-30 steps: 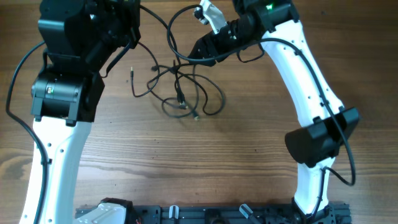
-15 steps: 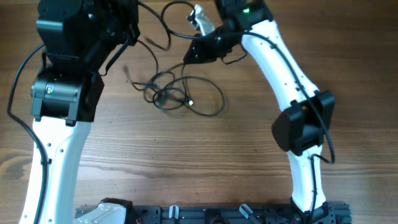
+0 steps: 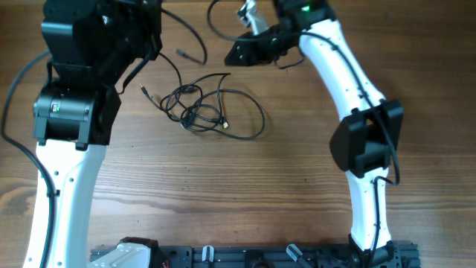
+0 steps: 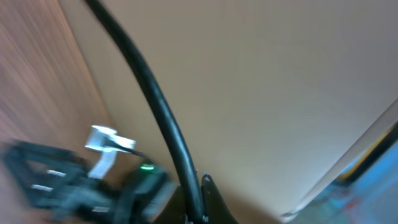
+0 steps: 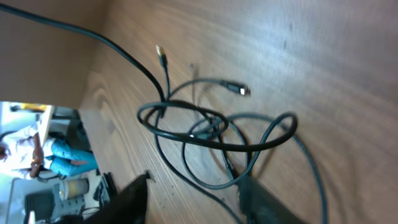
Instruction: Untangle cables
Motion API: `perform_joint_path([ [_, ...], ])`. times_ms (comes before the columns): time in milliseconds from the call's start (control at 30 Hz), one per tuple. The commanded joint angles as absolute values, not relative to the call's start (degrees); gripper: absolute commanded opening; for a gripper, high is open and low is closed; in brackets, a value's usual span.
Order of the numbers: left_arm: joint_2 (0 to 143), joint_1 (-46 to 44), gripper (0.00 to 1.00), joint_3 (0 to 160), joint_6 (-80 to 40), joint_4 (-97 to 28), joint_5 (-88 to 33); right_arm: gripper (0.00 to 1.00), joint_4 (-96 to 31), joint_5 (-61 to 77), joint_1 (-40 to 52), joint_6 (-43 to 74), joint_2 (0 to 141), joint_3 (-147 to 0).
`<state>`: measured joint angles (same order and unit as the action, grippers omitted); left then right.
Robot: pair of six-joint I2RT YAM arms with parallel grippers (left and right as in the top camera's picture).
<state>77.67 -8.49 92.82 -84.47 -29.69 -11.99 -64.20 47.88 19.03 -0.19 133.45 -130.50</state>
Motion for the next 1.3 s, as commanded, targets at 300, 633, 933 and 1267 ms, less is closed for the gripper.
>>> perform_joint_path([
  [300,79.09,-8.23,0.03,93.17,-54.87,-37.17,-46.22,0.58,-64.82,55.27,18.17,-6.00,129.80,-130.58],
  [633,79.07,-0.78,0.04,93.17,-80.84,-37.69,-39.64,0.59,-56.64,54.94,23.97,-1.17,129.97,-125.73],
  [933,78.96,0.75,0.04,93.17,-94.67,-29.06,-42.61,0.67,-31.27,55.00,30.06,6.68,130.08,-116.31],
  [1267,78.85,0.75,0.04,93.17,-99.61,-25.85,-43.97,0.67,-19.16,53.82,30.33,9.15,133.05,-112.79],
])
